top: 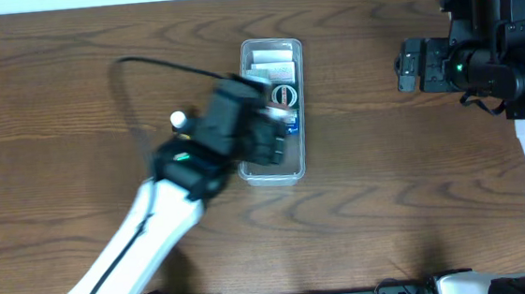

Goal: Pack container
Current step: 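Grasp and lift the red Panadol box with the left gripper, then lower the red Panadol box into the container and release, then move the left gripper to the small white-capped bottle and grasp it, then carry the bottle over the container and lower it in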

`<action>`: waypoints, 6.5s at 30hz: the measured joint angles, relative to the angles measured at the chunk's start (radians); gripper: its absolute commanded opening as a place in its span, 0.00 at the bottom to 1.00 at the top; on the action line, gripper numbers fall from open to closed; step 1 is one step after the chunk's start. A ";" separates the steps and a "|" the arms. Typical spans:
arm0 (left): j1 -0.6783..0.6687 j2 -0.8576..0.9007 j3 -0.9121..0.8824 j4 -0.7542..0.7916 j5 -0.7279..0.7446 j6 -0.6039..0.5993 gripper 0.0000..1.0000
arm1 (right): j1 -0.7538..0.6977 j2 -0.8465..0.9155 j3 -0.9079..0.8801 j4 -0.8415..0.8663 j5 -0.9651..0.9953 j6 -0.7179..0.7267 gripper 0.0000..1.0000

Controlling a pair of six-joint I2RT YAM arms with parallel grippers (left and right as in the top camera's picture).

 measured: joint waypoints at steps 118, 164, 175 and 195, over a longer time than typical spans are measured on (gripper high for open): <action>0.459 0.344 0.077 -0.044 -0.103 -0.032 0.69 | 0.000 0.000 0.000 0.000 0.000 0.000 0.99; 0.060 -0.181 0.072 -0.202 -0.130 -0.266 0.14 | 0.000 0.000 0.000 0.000 0.000 0.000 0.99; -0.096 0.074 0.072 -0.158 -0.187 -0.432 0.14 | 0.000 0.000 0.000 0.000 0.000 0.000 0.99; -0.164 0.313 0.077 -0.151 -0.216 -0.656 0.14 | 0.000 0.000 0.000 0.000 0.000 0.000 0.99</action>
